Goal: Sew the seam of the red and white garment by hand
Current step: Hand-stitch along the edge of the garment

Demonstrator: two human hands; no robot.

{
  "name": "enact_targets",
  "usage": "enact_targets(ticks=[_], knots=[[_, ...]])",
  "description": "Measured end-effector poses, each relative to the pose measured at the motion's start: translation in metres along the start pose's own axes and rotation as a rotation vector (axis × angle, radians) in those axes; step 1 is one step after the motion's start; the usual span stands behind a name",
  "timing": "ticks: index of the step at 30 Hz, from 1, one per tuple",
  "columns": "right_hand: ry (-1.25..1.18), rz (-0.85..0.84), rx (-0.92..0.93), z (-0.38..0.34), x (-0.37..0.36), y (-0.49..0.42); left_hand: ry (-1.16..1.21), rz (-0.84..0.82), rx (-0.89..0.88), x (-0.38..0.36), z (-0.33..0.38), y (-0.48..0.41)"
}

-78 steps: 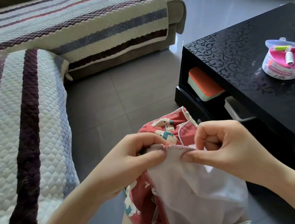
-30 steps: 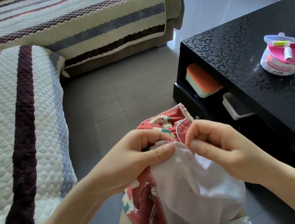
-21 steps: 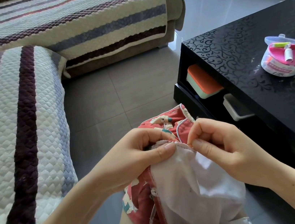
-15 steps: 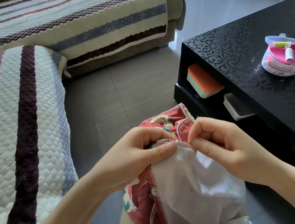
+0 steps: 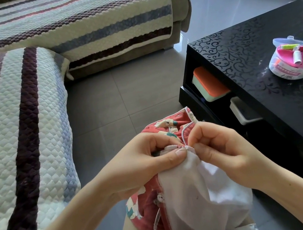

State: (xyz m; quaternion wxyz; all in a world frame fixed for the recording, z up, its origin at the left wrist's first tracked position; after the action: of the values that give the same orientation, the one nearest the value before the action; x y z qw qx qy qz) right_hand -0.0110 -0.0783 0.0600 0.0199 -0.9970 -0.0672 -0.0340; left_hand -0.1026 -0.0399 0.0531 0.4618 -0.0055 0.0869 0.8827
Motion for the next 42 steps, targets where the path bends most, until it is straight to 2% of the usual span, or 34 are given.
enact_targets(ticks=[3, 8, 13, 24, 27, 32, 35, 39, 42], knots=[[0.090, 0.020, -0.013, 0.008, 0.005, -0.001, 0.067, 0.030, 0.016, 0.003, 0.000, 0.000], [0.305, 0.194, 0.058, 0.007, 0.020, 0.005, 0.062, 0.113, 0.007, 0.007, 0.000, 0.001], [0.265, 0.261, 0.096, -0.001, 0.012, 0.004, 0.050, 0.270, -0.051, 0.017, 0.005, -0.004], [0.044, 0.341, 0.125, -0.016, 0.002, 0.007, 0.184, 0.340, -0.025, 0.014, 0.005, -0.007], [0.146, 0.488, 0.130, -0.016, 0.011, 0.009, 0.197, 0.357, -0.041, 0.012, 0.005, -0.009], [0.427, 0.627, 0.377, -0.041, 0.014, 0.015, 0.178, 0.463, 0.007, 0.019, -0.009, -0.010], [0.290, 0.554, 0.407, -0.049, 0.014, 0.014, 0.142, 0.525, 0.053, 0.026, -0.017, -0.008], [-0.042, 0.408, 0.267, -0.042, 0.025, 0.002, 0.185, 0.477, 0.143, 0.026, -0.025, -0.007], [-0.341, 0.285, 0.173, -0.034, 0.037, -0.006, 0.240, 0.447, 0.139, 0.027, -0.021, -0.007]])
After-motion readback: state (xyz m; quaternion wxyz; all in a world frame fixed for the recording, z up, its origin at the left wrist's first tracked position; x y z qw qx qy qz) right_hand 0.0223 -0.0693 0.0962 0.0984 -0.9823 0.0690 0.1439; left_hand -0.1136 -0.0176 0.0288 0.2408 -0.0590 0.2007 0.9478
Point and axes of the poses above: each hand's wrist, its own y-axis away from the middle knuckle, its own x-axis out of the back of the hand, z = x × y, the point moved 9 cm from there along -y, towards the middle knuckle, and after that the axes turned 7 degrees about -x, right-handed, at the moved point
